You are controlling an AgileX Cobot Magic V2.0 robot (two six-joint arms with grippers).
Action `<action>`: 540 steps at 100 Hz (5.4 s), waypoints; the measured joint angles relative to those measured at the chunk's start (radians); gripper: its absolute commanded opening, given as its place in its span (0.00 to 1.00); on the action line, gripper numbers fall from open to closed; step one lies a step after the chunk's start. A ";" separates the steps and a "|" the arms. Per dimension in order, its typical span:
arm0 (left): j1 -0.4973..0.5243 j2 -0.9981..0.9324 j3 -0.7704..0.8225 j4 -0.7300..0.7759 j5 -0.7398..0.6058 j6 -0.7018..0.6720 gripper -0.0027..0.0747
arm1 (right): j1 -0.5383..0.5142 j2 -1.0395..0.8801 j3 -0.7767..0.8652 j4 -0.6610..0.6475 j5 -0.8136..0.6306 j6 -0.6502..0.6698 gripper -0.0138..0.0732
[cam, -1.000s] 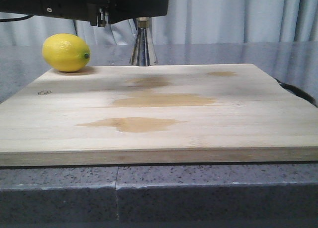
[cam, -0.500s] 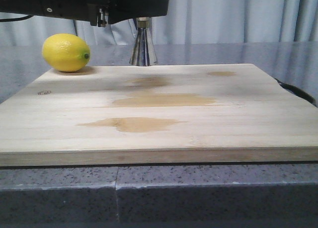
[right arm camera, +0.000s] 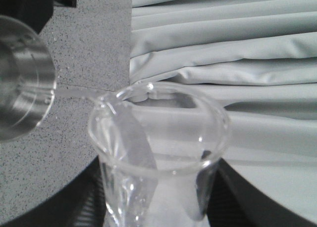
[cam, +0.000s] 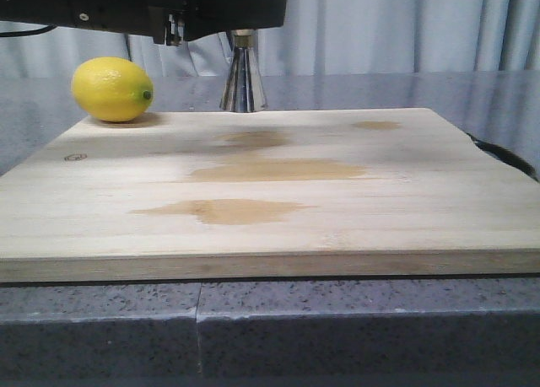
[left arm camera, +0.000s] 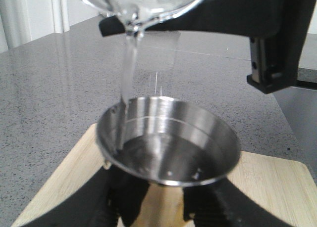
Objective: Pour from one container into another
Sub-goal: 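Tilt the beaker with the right gripper, pouring liquid into the jigger, then set the beaker back on the board and open the right gripper, then lower the filled jigger onto the board with the left gripper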
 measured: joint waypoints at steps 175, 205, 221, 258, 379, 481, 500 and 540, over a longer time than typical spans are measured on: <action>0.000 0.000 0.000 0.004 0.000 0.000 0.37 | -0.466 -0.155 0.554 1.095 -0.577 0.280 0.47; 0.000 0.000 0.000 0.004 0.000 0.000 0.37 | -0.466 -0.024 0.639 0.952 -0.850 0.510 0.47; 0.000 0.000 0.000 0.004 0.000 0.000 0.37 | -0.466 0.062 0.639 0.884 -0.954 0.540 0.47; 0.000 0.000 0.000 0.004 0.000 0.000 0.37 | -0.466 0.191 0.639 0.825 -1.104 0.532 0.47; 0.000 0.000 0.000 0.004 0.000 0.000 0.37 | -0.455 0.165 0.636 0.719 -0.952 0.548 0.82; 0.000 0.000 0.000 0.004 0.000 0.000 0.37 | -0.420 -0.751 0.638 0.759 0.291 0.695 0.82; 0.000 0.000 0.000 0.004 0.000 0.000 0.37 | -0.420 -0.813 0.638 0.760 0.315 0.695 0.82; 0.000 0.000 0.000 0.004 0.000 0.000 0.37 | -0.420 -0.818 0.638 0.760 0.321 0.697 0.82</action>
